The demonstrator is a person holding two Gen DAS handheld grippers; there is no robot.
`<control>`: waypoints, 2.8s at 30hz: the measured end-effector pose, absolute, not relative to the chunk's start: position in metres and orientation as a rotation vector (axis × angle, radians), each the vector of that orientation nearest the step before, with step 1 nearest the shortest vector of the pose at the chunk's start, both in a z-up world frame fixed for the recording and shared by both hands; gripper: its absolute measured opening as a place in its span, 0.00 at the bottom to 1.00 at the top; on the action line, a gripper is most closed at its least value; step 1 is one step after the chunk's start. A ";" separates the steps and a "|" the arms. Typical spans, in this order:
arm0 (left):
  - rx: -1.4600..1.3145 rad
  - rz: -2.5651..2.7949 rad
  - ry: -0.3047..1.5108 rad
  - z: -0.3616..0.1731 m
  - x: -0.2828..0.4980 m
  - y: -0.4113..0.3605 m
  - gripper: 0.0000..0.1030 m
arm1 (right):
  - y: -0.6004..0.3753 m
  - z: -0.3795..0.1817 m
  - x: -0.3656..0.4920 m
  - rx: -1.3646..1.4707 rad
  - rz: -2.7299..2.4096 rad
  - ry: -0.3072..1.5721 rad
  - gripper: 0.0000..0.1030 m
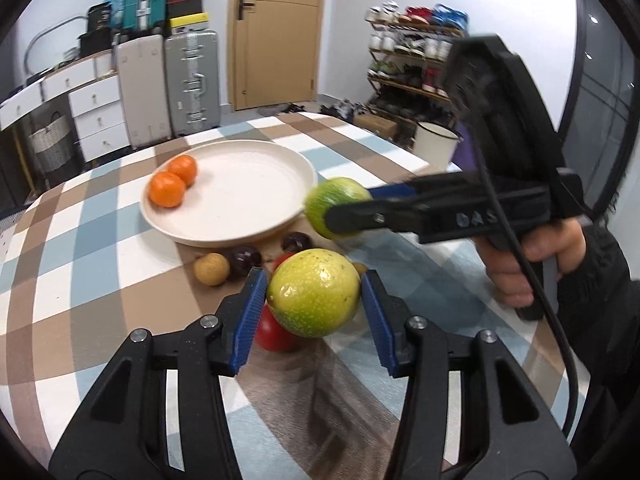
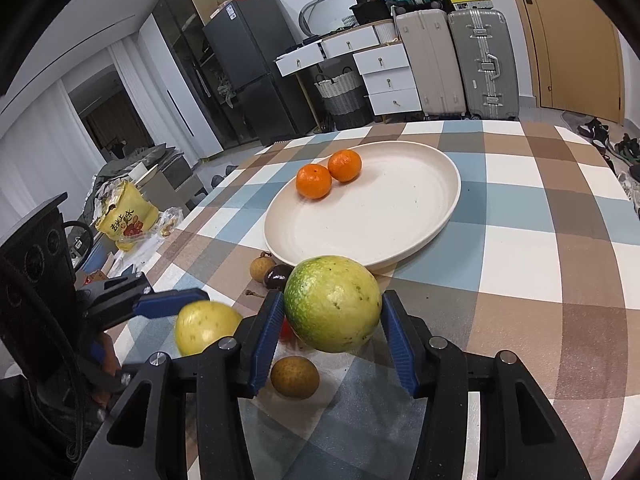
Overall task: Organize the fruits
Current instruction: 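Grasp a green citrus with the right tool while the left tool grasps another, then carry both green citrus fruits onto the plate and release them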
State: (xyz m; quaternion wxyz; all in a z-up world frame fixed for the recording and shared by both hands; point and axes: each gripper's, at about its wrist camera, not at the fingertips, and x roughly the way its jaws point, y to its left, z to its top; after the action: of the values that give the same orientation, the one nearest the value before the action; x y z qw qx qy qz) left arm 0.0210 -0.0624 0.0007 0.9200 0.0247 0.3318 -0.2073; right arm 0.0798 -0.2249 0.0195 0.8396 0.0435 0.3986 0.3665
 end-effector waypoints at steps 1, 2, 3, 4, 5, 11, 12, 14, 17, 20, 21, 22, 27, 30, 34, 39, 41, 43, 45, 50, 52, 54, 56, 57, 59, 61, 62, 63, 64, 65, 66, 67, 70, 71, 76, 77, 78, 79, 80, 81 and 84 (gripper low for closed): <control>0.042 -0.414 0.677 0.002 0.022 -0.060 0.45 | -0.225 0.020 0.079 0.092 0.775 0.841 0.49; 0.035 -0.403 0.674 0.004 0.022 -0.057 0.45 | -0.225 0.021 0.079 0.092 0.775 0.838 0.49; 0.024 -0.387 0.667 0.005 0.023 -0.054 0.45 | -0.225 0.022 0.079 0.091 0.775 0.833 0.49; 0.017 -0.376 0.662 0.007 0.023 -0.052 0.45 | -0.226 0.023 0.078 0.091 0.773 0.827 0.49; 0.008 -0.367 0.656 0.009 0.024 -0.049 0.45 | -0.226 0.024 0.078 0.093 0.772 0.820 0.49; -0.024 -0.282 0.637 0.020 0.033 -0.033 0.45 | -0.228 0.032 0.077 0.100 0.767 0.786 0.49; -0.027 -0.270 0.632 0.022 0.035 -0.031 0.45 | -0.228 0.033 0.077 0.099 0.767 0.781 0.49; -0.028 -0.250 0.622 0.026 0.037 -0.026 0.45 | -0.227 0.037 0.076 0.093 0.765 0.771 0.49; -0.041 -0.230 0.614 0.031 0.040 -0.020 0.42 | -0.227 0.045 0.075 0.092 0.759 0.751 0.49; -0.054 -0.212 0.615 0.037 0.047 -0.015 0.25 | -0.227 0.053 0.075 0.087 0.747 0.729 0.49; -0.067 -0.210 0.609 0.039 0.049 -0.013 0.25 | -0.227 0.054 0.075 0.087 0.745 0.726 0.49; -0.072 -0.209 0.605 0.040 0.051 -0.013 0.25 | -0.227 0.055 0.076 0.088 0.744 0.727 0.49; -0.078 -0.213 0.655 0.029 0.057 -0.008 0.25 | -0.229 0.049 0.077 0.089 0.737 0.746 0.49; -0.072 -0.201 0.695 0.015 0.054 -0.003 0.32 | -0.231 0.046 0.078 0.099 0.738 0.751 0.49; -0.039 -0.157 0.730 -0.005 0.050 0.003 0.65 | -0.231 0.043 0.078 0.102 0.743 0.760 0.49; -0.037 -0.078 0.866 -0.035 0.071 0.014 0.54 | -0.230 0.040 0.079 0.099 0.748 0.760 0.49; -0.088 -0.069 0.877 -0.039 0.075 0.025 0.46 | -0.231 0.041 0.079 0.101 0.746 0.758 0.49; -0.131 -0.078 0.866 -0.040 0.073 0.032 0.46 | -0.232 0.040 0.080 0.103 0.744 0.756 0.49; -0.127 -0.069 0.846 -0.038 0.072 0.033 0.46 | -0.233 0.041 0.080 0.104 0.743 0.754 0.49; -0.116 -0.068 0.802 -0.023 0.068 0.028 0.46 | -0.234 0.041 0.080 0.109 0.742 0.751 0.49; -0.114 -0.072 0.782 -0.014 0.066 0.026 0.46 | -0.235 0.043 0.081 0.111 0.739 0.749 0.49; -0.109 -0.072 0.762 -0.006 0.066 0.024 0.46 | -0.236 0.045 0.081 0.110 0.731 0.747 0.49; -0.108 -0.075 0.751 0.001 0.068 0.022 0.46 | -0.236 0.048 0.083 0.112 0.724 0.746 0.49; -0.108 -0.078 0.748 0.004 0.069 0.021 0.46 | -0.236 0.050 0.084 0.114 0.721 0.742 0.49; -0.107 -0.079 0.738 0.011 0.073 0.019 0.46 | -0.236 0.055 0.086 0.115 0.717 0.737 0.49; -0.105 -0.081 0.731 0.016 0.077 0.016 0.46 | -0.236 0.059 0.089 0.106 0.709 0.737 0.49; -0.103 -0.082 0.727 0.019 0.080 0.015 0.46 | -0.235 0.061 0.091 0.101 0.705 0.734 0.49; -0.101 -0.082 0.723 0.021 0.082 0.014 0.46 | -0.234 0.063 0.092 0.097 0.703 0.732 0.49; -0.100 -0.082 0.717 0.024 0.085 0.013 0.46 | -0.234 0.065 0.094 0.095 0.699 0.731 0.49; -0.101 -0.081 0.712 0.026 0.088 0.013 0.46 | -0.233 0.067 0.096 0.096 0.695 0.729 0.49; -0.099 -0.081 0.710 0.028 0.090 0.012 0.46 | -0.233 0.068 0.098 0.098 0.693 0.729 0.49; -0.098 -0.082 0.706 0.030 0.093 0.012 0.46 | -0.232 0.070 0.101 0.101 0.689 0.728 0.49; -0.096 -0.081 0.695 0.036 0.104 0.010 0.46 | -0.229 0.072 0.108 0.109 0.680 0.729 0.49; -0.092 -0.078 0.690 0.038 0.107 0.009 0.46 | -0.229 0.072 0.111 0.114 0.678 0.730 0.49; -0.067 -0.077 0.679 0.042 0.124 0.003 0.46 | -0.223 0.071 0.123 0.125 0.671 0.734 0.49; -0.072 -0.082 0.679 0.041 0.127 0.003 0.46 | -0.222 0.071 0.125 0.128 0.673 0.736 0.49; -0.076 -0.085 0.678 0.041 0.130 0.002 0.46 | -0.221 0.071 0.127 0.129 0.671 0.737 0.49; -0.076 -0.081 0.675 0.041 0.134 0.002 0.46 | -0.220 0.070 0.130 0.128 0.667 0.740 0.49; -0.070 -0.077 0.670 0.041 0.136 0.000 0.46 | -0.219 0.070 0.132 0.124 0.660 0.739 0.49; -0.067 -0.077 0.668 0.040 0.139 -0.001 0.46 | -0.218 0.069 0.134 0.118 0.652 0.739 0.49; -0.073 -0.088 0.672 0.034 0.148 -0.003 0.46 | -0.215 0.066 0.139 0.112 0.643 0.743 0.49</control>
State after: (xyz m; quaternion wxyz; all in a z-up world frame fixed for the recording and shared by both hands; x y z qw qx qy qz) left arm 0.1481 -0.0027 0.0339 0.9424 -0.0358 0.3297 -0.0432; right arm 0.1393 -0.2152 0.0659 0.8803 0.0537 0.3564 0.3086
